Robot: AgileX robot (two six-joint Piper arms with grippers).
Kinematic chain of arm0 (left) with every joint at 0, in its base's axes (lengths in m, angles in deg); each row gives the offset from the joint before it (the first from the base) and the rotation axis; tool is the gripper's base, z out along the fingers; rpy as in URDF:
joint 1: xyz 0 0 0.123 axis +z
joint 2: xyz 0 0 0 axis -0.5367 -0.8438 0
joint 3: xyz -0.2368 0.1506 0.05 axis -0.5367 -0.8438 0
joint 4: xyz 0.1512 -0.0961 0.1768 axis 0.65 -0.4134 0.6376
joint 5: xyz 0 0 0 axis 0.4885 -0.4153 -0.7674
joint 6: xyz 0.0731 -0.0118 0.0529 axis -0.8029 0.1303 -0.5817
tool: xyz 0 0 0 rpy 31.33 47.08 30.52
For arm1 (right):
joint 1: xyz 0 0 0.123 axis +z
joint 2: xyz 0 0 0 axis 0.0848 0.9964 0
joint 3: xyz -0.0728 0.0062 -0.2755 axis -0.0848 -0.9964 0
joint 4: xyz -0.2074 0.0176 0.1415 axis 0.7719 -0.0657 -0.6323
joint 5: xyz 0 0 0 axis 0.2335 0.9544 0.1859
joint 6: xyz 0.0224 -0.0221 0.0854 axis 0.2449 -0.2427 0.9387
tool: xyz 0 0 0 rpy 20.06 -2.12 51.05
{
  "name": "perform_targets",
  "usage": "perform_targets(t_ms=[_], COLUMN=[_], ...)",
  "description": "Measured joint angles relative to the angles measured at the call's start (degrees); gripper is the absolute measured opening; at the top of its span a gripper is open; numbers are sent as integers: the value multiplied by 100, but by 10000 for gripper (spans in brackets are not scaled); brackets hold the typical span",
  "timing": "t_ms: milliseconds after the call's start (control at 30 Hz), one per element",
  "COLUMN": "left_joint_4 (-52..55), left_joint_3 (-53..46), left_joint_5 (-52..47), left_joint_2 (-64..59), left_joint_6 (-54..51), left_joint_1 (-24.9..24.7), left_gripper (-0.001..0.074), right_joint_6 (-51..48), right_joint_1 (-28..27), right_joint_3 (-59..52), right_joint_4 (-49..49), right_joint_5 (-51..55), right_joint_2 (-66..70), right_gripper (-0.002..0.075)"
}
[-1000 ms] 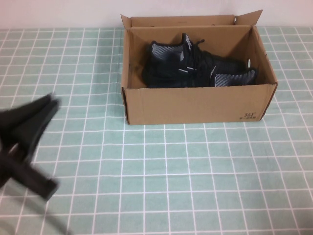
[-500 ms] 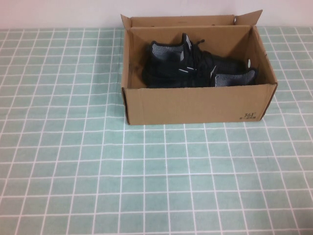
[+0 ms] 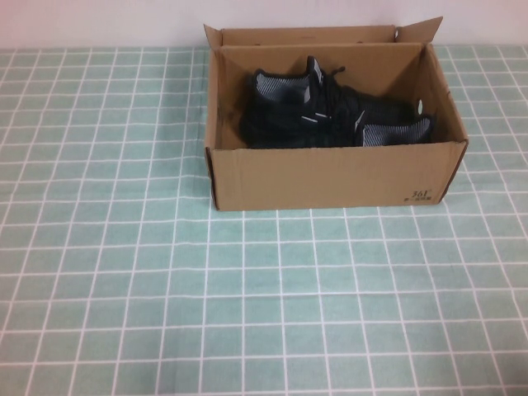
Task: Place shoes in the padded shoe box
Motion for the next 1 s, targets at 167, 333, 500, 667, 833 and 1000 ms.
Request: perform_targets(t_ms=[167,333,500,667,833,1000], left_joint_4=[0,0,0,0,0,0], left_joint_3=[-12,-12,-12,-12,-12,-12], left_joint_5=[-297,-297,-305,-309,-309,-309], left_joint_2=[0,0,0,0,0,0], left_joint_6=[37,51,51,51,51,51], left_joint_1=[0,0,0,0,0,0], left_gripper=[-1,-1,-1,-2,-1,-1], right_joint_6=[0,0,0,0,0,0], right_joint_1=[0,0,0,0,0,0], right_joint_3=[0,0,0,0,0,0], right_joint_4=[0,0,0,0,0,0], right_joint_5=[0,0,0,0,0,0], right_joint_2=[0,0,0,0,0,0], right_gripper=[-8,-8,-8,-8,-8,-8])
